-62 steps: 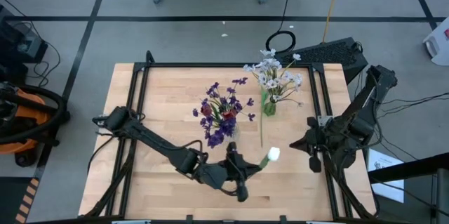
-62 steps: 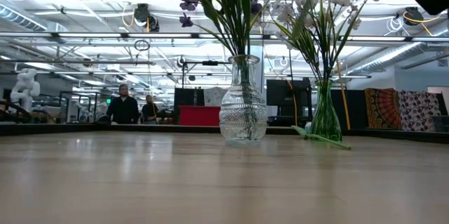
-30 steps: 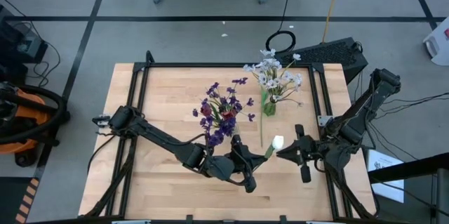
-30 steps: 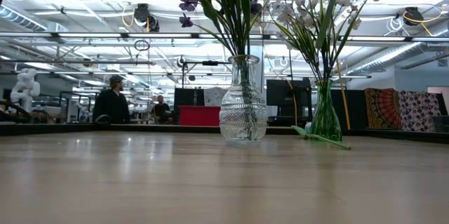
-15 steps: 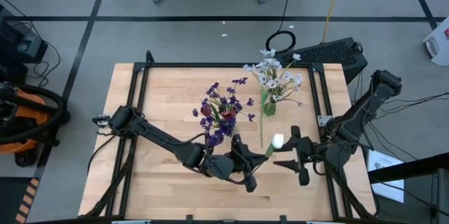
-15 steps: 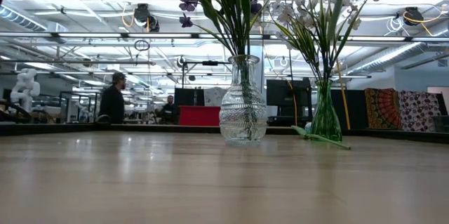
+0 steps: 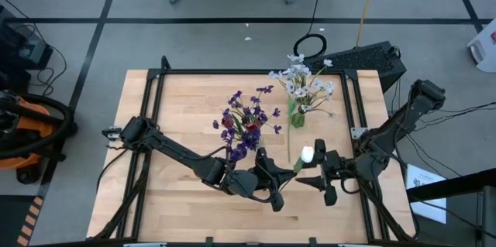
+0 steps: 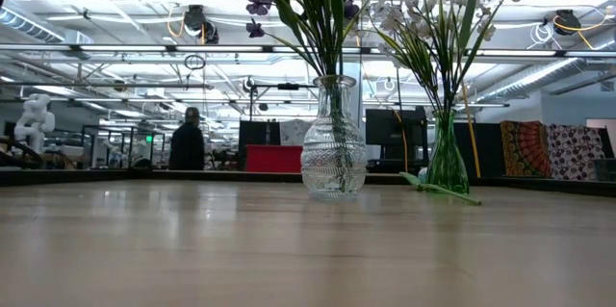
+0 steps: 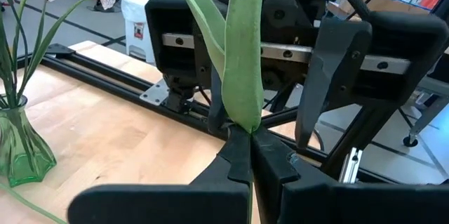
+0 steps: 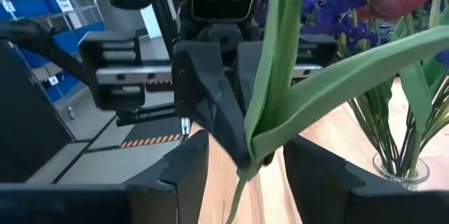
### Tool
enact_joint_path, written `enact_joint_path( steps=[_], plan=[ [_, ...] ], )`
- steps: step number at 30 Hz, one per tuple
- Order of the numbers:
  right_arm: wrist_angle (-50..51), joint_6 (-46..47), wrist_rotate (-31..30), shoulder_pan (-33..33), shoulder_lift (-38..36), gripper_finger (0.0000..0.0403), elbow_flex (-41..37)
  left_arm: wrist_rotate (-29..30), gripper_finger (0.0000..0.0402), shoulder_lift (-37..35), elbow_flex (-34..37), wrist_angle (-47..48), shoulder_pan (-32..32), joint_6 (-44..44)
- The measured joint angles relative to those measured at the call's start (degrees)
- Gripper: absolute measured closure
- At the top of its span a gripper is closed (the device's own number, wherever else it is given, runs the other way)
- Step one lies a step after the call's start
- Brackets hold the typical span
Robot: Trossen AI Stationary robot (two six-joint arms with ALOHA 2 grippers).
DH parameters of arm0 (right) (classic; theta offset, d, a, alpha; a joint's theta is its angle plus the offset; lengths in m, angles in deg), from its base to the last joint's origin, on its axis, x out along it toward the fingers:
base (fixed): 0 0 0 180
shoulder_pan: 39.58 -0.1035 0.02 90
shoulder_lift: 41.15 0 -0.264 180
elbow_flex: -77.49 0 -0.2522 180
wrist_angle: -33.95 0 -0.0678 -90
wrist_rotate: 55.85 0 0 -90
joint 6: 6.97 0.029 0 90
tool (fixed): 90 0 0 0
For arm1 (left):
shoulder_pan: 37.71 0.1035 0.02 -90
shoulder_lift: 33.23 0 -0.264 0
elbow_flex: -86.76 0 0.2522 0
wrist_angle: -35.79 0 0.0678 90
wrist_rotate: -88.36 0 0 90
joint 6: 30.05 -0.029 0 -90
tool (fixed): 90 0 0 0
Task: Sort flowers into vase by color
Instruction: Put the bottom white tulip into the transparent green vase
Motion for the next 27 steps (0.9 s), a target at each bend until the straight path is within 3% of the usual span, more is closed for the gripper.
enact_joint_path(
  steps=[9,23,27],
  plan=[
    [-2.6,-1.1,-0.1,1.2,0.0,0.0254,0.0,0.0,0.0401,0.0,0.0,0.0,0.0,0.0],
    [-2.9,-1.2,0.0,2.4,1.6,0.0391,0.0,-0.1,0.0391,0.0,0.1,0.7,0.0,1.0],
    [-2.9,-1.3,0.0,2.4,1.6,0.039,0.0,-0.9,0.037,0.0,0.1,0.6,0.0,1.6]
  ],
)
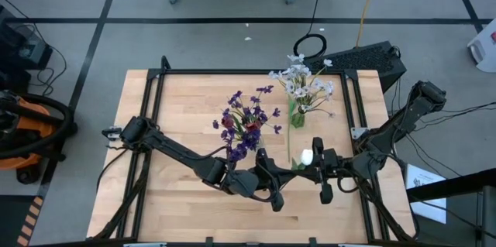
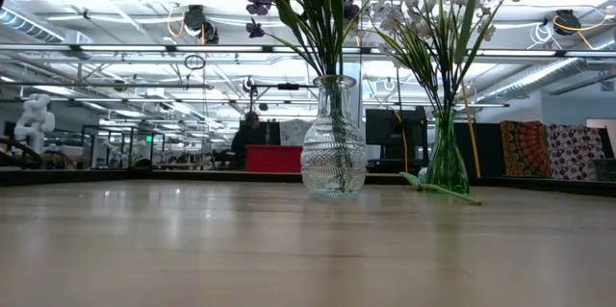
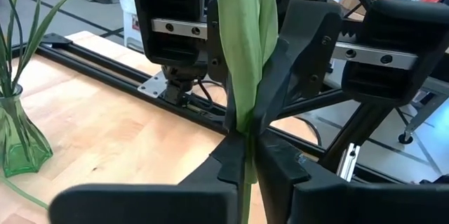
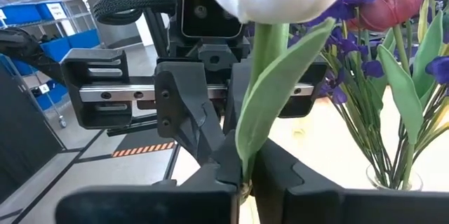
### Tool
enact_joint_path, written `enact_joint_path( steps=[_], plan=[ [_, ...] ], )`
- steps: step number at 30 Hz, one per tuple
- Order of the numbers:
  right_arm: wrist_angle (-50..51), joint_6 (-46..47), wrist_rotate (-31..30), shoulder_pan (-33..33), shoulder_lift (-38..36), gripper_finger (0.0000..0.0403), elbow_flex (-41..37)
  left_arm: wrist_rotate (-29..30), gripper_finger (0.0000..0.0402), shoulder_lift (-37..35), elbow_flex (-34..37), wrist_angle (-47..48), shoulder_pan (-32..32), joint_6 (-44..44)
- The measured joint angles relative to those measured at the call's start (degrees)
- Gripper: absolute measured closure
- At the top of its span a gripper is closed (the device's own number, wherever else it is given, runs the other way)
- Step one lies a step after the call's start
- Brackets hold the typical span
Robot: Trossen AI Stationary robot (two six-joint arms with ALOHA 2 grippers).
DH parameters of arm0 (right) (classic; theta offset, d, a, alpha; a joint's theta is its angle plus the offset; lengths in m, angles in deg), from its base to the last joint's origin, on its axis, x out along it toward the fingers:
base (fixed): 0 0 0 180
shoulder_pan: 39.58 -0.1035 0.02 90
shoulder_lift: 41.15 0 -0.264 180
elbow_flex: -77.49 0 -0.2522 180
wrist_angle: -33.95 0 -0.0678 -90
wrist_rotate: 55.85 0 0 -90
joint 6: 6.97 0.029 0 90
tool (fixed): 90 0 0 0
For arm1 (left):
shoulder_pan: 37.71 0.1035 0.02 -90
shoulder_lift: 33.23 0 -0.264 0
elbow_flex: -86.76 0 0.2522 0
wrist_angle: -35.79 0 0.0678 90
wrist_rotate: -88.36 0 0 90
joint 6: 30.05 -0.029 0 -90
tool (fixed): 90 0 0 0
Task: Sort flowers into vase by color
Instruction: Put the bottom white tulip into the transparent green vase
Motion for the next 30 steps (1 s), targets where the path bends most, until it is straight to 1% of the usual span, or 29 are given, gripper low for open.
enact_joint_path(
  steps=[3,7,15,19,24,28,30],
  plan=[
    [0.1,0.0,0.0,0.0,0.0,0.0391,0.0,-0.2,0.0357,0.0,0.0,-0.1,0.0,0.3],
    [0.2,0.0,0.0,0.0,0.0,0.0399,0.0,-0.3,0.0339,0.0,0.0,0.0,0.0,2.9],
    [0.4,-0.1,-0.5,0.0,0.1,0.0397,0.0,-0.6,0.0297,-0.1,0.0,0.3,0.2,2.4],
    [0.9,-0.1,-0.8,0.1,0.0,0.0397,0.0,-1.9,0.0295,-3.4,0.0,6.6,0.2,1.6],
    [3.3,0.5,-0.7,0.0,-0.2,0.0397,0.0,-4.3,0.0295,-10.7,-0.2,15.1,-0.5,1.3],
    [3.5,1.9,-2.2,0.0,-0.4,0.0397,0.0,-4.5,0.0295,-15.5,-0.2,24.9,-2.6,-1.6],
    [3.5,2.1,-4.4,0.0,-0.5,0.0397,0.0,-3.8,0.0295,-17.5,0.3,29.9,-4.1,-3.0]
  ],
)
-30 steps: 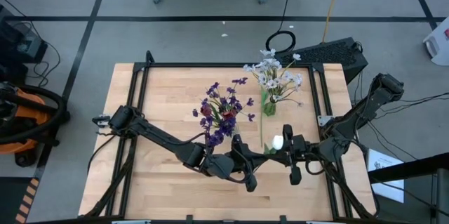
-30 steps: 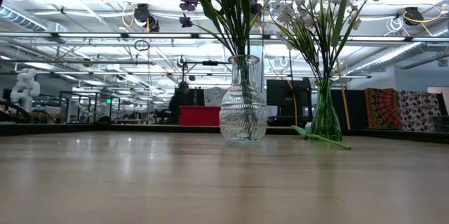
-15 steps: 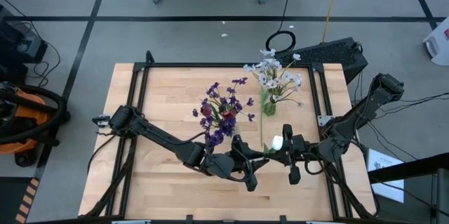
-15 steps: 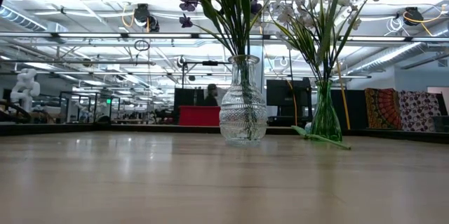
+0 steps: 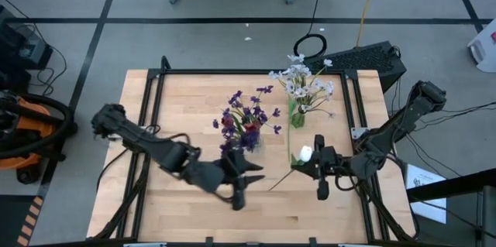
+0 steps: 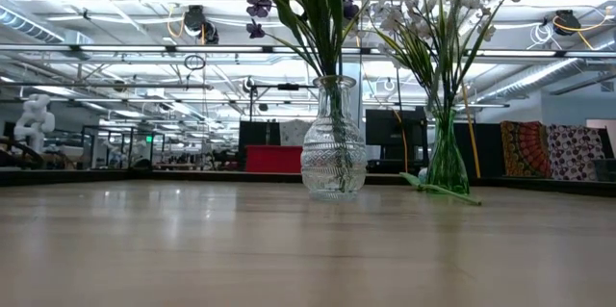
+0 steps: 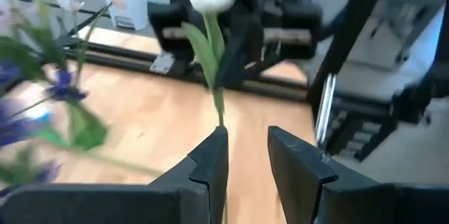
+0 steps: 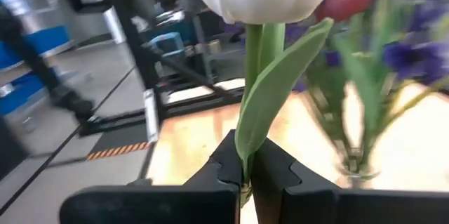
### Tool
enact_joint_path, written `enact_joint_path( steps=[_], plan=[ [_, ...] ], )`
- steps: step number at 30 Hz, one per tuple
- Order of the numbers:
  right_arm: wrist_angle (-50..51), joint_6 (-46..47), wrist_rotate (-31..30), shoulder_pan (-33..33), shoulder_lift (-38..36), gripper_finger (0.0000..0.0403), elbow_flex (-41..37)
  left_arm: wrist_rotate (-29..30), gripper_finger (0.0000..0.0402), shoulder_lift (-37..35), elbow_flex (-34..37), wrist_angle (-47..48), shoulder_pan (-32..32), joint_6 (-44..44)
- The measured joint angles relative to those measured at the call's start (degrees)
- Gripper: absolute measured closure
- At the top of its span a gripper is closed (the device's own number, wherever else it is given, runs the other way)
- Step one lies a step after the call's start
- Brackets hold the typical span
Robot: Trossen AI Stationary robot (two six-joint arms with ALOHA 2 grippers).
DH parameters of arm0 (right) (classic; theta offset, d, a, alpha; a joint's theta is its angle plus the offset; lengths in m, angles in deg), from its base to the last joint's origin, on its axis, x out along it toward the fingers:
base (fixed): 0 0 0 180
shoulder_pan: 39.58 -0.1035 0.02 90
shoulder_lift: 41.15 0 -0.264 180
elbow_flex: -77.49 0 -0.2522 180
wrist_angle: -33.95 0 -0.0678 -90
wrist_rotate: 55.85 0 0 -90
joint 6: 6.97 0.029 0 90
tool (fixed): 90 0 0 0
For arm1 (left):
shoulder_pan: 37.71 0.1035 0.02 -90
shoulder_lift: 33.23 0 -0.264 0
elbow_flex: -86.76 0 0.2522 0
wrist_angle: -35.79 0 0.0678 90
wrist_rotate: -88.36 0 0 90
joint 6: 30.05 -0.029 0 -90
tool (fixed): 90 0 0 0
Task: Sort flowers into vase by color
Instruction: Put the bottom white tulip into the transparent green vase
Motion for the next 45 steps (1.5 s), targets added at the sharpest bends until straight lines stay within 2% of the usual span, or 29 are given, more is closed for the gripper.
enact_joint_path(
  steps=[5,8,12,21,29,32,36,45],
  plan=[
    [1.5,1.4,-6.5,0.0,-1.8,0.0397,0.0,7.2,0.0295,-3.4,0.0,12.7,-3.3,0.9],
    [2.0,1.0,-8.9,0.1,-3.9,0.0397,0.0,9.2,0.0295,-5.2,0.1,19.9,-4.4,4.1],
    [2.7,0.7,-9.8,0.9,-7.1,0.0397,0.0,7.6,0.0295,-7.3,0.1,20.0,-5.5,4.2],
    [2.8,-0.7,-11.3,3.7,-10.4,0.0397,0.0,7.0,0.0295,-14.6,0.1,19.8,-8.7,-4.9],
    [2.7,-0.2,-11.3,5.2,-10.5,0.0397,0.0,9.8,0.0295,-22.0,1.6,29.9,-8.5,-6.3],
    [2.0,-0.2,-11.3,5.1,-10.5,0.0397,0.0,9.7,0.0295,-26.2,7.4,29.0,-7.3,-6.3],
    [0.9,-0.2,-11.3,5.1,-10.5,0.0397,0.0,9.2,0.0295,-34.4,20.1,21.4,-5.2,-6.1],
    [1.0,1.1,-14.3,5.1,-10.5,0.0397,0.0,-1.0,0.0295,-57.3,53.1,0.6,3.8,-6.1]
  ],
)
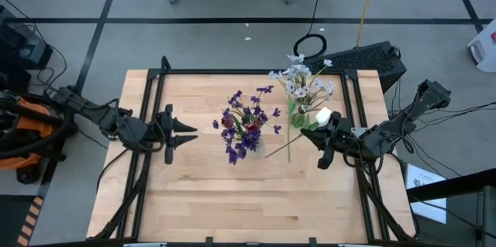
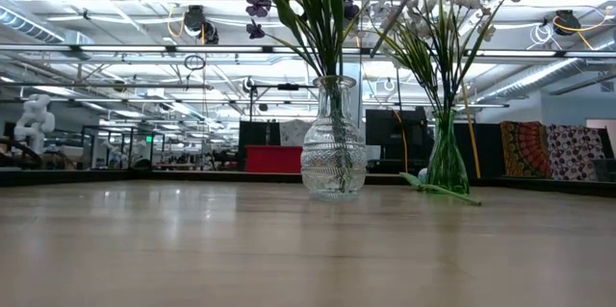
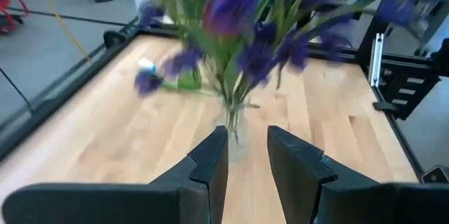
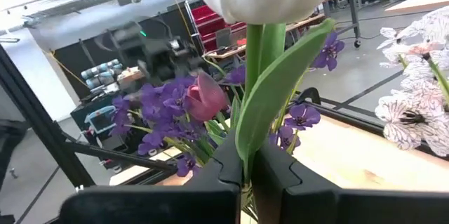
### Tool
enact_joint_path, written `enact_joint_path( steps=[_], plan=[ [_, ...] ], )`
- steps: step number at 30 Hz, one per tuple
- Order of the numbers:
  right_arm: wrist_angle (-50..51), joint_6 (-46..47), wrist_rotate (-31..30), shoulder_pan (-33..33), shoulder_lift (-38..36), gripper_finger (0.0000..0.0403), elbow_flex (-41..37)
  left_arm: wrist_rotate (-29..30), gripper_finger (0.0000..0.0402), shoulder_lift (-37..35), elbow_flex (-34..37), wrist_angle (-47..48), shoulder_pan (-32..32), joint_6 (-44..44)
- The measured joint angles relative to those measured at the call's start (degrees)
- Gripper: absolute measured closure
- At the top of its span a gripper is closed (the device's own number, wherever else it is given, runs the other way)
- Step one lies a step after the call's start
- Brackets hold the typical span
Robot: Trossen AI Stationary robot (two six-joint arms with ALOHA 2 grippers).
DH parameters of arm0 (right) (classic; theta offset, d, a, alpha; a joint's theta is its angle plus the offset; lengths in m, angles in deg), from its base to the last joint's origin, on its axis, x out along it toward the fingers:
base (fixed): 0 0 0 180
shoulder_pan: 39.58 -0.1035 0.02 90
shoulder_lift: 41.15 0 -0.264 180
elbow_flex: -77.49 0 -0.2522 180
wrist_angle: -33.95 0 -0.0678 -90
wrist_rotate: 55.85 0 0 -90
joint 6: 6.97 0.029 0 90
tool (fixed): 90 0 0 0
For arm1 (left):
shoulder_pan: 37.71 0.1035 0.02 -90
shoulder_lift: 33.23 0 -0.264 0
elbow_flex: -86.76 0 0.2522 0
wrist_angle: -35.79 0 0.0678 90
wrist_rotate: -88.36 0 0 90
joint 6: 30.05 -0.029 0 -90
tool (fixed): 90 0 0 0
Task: Sort flowers into vase by color
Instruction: Put the bottom white tulip into the transparent green vase
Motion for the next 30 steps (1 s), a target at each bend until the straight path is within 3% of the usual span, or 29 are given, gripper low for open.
enact_joint_path(
  steps=[8,12,19,23,26,30],
  plan=[
    [1.4,-7.7,-7.4,0.1,-6.9,0.0397,0.0,-12.4,0.0317,-17.7,25.0,-20.5,7.3,0.6],
    [2.5,-12.0,-11.3,0.1,-10.7,0.0397,0.1,-13.9,0.0343,-21.8,32.4,-24.6,9.0,1.6],
    [4.7,-17.6,-17.0,-0.1,-14.6,0.04,0.5,-13.8,0.0366,-22.2,34.4,-24.8,9.3,1.6],
    [10.9,-17.5,-16.9,-0.1,-15.4,0.0401,4.6,-12.4,0.0366,-22.2,34.4,-25.3,9.3,1.6],
    [21.4,-11.3,-14.5,-0.1,-15.3,0.0401,8.9,-10.2,0.0366,-22.2,34.4,-25.3,9.3,1.6],
    [38.3,3.3,-6.5,0.1,-13.5,0.0402,12.2,-7.4,0.0366,-22.2,34.4,-25.3,9.3,1.6]
  ],
)
